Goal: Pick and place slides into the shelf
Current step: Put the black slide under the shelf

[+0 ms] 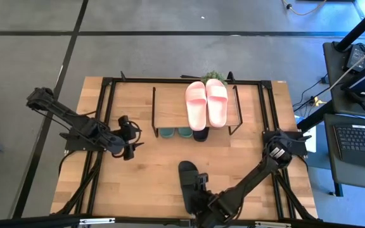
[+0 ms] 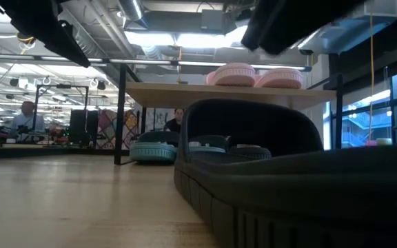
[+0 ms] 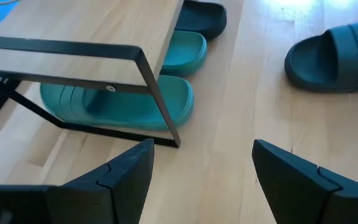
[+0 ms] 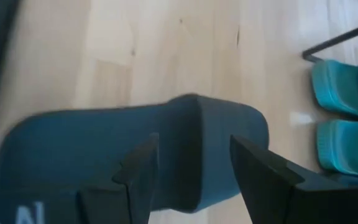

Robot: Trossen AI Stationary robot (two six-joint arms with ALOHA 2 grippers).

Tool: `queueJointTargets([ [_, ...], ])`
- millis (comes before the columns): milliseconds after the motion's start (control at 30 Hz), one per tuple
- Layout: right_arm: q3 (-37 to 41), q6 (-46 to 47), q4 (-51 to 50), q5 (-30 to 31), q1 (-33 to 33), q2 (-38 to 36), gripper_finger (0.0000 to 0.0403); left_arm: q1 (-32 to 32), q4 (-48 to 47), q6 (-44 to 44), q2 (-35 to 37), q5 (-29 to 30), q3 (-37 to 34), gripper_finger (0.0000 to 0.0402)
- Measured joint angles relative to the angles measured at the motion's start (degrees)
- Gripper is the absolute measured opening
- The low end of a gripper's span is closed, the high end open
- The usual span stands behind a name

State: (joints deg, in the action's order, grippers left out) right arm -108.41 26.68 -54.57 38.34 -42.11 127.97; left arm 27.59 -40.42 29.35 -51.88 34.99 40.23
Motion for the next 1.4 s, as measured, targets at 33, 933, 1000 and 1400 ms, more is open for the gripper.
queueJointTargets([
  [33,0.1,0.0,-0.3,0.2,0.1,0.3,0.0198,0.0,0.2,0.2,-0.4,0.0,0.0,0.0263],
  [933,9.9,7.6,1.3,0.1,4.0,0.4,0.0198,5.9,0.1,1.9,-0.6,0.1,0.0,0.0263],
  [1000,10.5,7.5,1.2,0.3,4.4,0.4,0.0198,5.9,0.1,2.0,-0.6,0.2,0.0,0.0263],
  [1400,10.5,6.8,5.1,0.4,8.0,0.4,0.0198,5.9,0.1,2.0,-0.6,0.4,0.0,0.0263],
])
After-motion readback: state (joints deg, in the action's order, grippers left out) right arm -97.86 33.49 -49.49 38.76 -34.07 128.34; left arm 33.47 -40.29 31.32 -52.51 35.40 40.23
